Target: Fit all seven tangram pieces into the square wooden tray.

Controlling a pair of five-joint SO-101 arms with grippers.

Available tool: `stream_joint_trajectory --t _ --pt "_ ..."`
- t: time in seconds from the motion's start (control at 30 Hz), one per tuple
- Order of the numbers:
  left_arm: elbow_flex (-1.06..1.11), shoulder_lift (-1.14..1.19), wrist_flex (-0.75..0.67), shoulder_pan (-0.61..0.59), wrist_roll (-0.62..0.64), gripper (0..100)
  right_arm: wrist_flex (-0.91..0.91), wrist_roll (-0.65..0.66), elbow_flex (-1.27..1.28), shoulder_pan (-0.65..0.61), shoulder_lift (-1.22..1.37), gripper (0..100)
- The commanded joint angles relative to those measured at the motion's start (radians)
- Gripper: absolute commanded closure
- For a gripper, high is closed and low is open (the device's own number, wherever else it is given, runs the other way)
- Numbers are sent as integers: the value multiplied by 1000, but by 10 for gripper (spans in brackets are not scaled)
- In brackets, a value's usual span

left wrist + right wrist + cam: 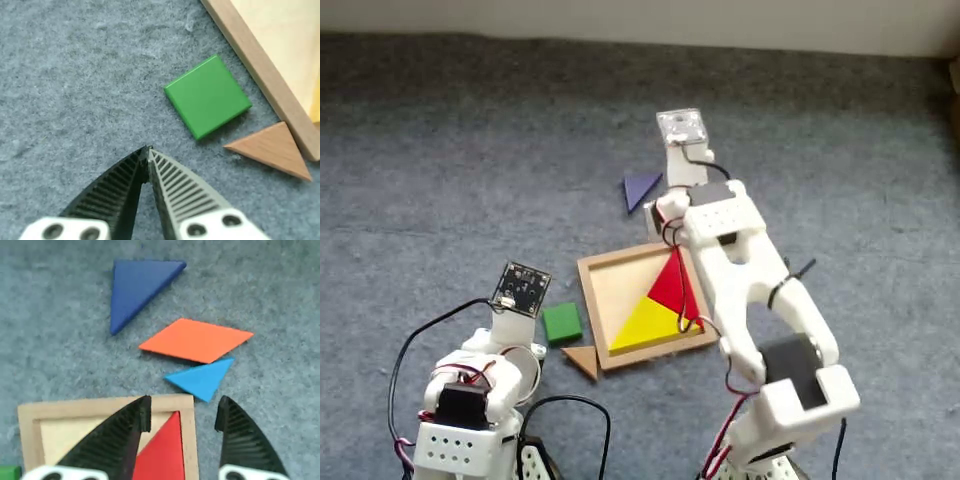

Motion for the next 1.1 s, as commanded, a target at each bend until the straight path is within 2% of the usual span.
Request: stream_joint_trajectory --t 0.0,0.17,0.47,0.6,0.77,1.07 --pt "21 -30 6 -13 -8 993 -16 -135 -176 31 96 786" --pt "21 -30 6 -13 -8 993 -15 -189 -248 74 203 786" --pt "21 -30 6 -13 -8 993 -12 -190 -257 81 334 786" --pt "21 -30 6 -13 -8 993 -1 -186 -249 88 346 789" --pt "21 -30 6 -13 -8 993 125 -184 -259 124 343 789" --pt "21 -30 6 -13 -8 993 147 -187 -257 119 341 790"
